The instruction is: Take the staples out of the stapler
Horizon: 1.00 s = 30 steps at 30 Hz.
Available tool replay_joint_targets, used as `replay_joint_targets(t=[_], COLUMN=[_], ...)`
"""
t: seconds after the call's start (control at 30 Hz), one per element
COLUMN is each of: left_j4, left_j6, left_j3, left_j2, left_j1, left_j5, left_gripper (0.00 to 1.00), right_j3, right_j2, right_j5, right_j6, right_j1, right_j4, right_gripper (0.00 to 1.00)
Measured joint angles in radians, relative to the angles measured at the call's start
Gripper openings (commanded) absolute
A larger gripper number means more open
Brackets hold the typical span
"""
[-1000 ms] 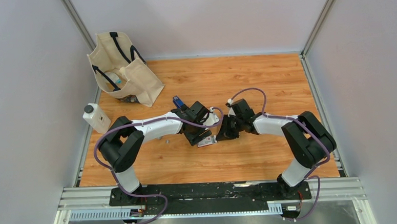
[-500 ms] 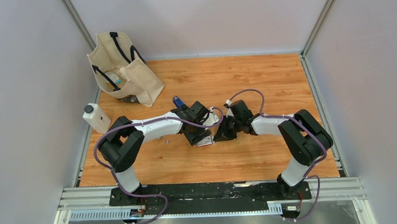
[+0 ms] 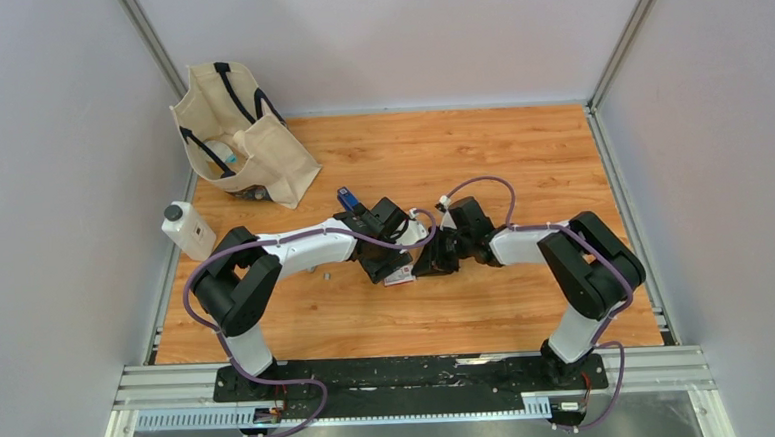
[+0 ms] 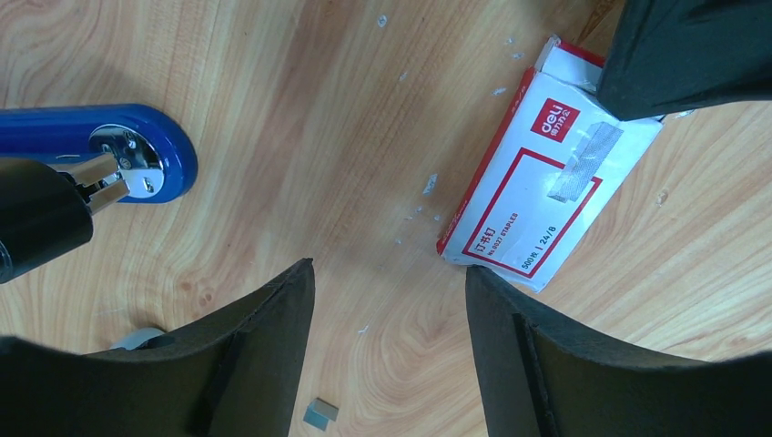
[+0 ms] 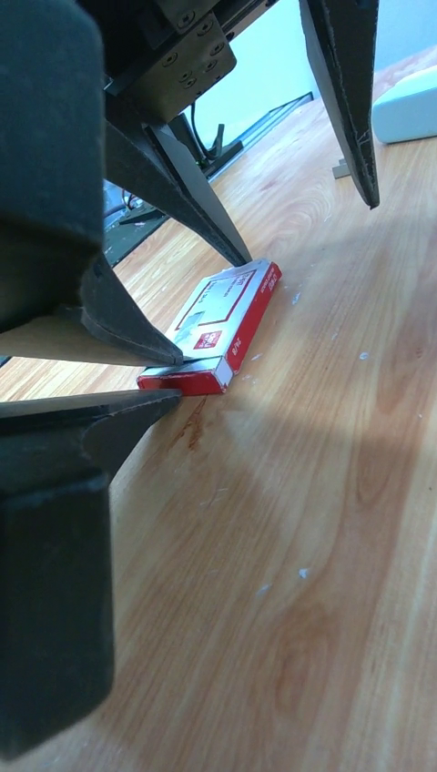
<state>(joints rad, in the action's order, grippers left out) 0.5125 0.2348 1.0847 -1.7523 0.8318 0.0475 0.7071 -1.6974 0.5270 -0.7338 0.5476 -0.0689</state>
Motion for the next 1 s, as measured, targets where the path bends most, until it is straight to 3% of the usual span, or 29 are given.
replay_joint_targets(t=[0.37,0.63,0.77,0.83,0.9,1.0], left_j4=[0.0,0.0,0.004,0.021,0.049,0.1], left_j6=[0.0,0.001,0.006,0.009,0.012,0.011], left_j3=[0.0,0.0,0.001,0.007,0.027,0.076], left_j2=[0.0,0.0,0.002,0.007,0.013,0.044], left_j1=[0.0,0.0,-0.001,-0.004,-0.014,-0.038], left_j5=[0.008,0.008,0.011,0.011,0.01,-0.006], left_gripper=[0.69,0.7,0.79,0.85,0.85,0.85], right_j3=[-0.018,-0.035,-0.056,-0.06,-0.06,-0.061], right_j2=[-0.016,0.02,0.064,0.088,0.109,0.161], right_j5=[0.043,0.049,0.051,0.048,0.041,0.012], right_j6=[-0.022,-0.013,0.006,0.021,0.036,0.058], right_j1=[0.0,-0.023,-0.066,-0.087,-0.104,-0.14], right_j4=[-0.066,-0.051,-0.015,0.008,0.036,0.114], right_gripper=[0.31,0.48,0.62,0.64,0.7,1.0])
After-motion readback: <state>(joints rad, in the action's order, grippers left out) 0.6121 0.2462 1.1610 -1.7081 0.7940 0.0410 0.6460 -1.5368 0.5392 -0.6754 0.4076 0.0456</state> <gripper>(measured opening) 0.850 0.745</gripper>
